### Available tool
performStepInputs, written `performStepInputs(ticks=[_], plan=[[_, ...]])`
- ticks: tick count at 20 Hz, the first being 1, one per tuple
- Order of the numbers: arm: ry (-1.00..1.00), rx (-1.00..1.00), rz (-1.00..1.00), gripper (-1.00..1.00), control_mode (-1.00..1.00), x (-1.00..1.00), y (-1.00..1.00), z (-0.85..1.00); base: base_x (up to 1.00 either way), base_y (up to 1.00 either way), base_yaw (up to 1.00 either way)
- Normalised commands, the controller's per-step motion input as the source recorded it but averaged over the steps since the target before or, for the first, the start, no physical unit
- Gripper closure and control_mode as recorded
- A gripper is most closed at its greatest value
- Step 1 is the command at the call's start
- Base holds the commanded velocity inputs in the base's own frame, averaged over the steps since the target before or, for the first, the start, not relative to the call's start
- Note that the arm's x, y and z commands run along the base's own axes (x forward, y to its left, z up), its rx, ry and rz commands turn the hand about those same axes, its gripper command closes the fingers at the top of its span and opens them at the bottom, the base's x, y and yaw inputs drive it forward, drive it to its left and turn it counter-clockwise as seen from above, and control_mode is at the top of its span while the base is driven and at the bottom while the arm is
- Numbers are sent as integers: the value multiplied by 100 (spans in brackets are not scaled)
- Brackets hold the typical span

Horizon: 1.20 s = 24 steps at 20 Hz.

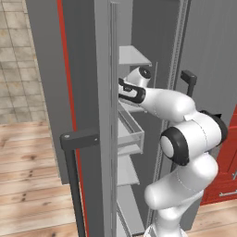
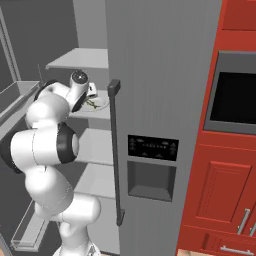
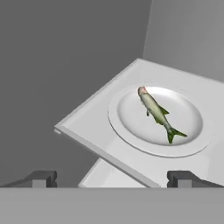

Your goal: Retrieve the fish from the fridge and place it on the cutting board.

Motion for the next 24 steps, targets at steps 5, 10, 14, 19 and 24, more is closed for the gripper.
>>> performStepInputs(ticks=[5, 10, 14, 19, 24], plan=[[0, 0, 0, -100, -100, 25, 0, -16, 0, 0, 0], [0, -2, 0, -100, -100, 21, 0, -24, 0, 0, 0], [0, -1, -2, -100, -100, 20, 0, -16, 0, 0, 0], [0, 0, -7, -100, -100, 23, 0, -10, 0, 0, 0], [0, 0, -2, -100, -100, 30, 0, 0, 0, 0, 0]])
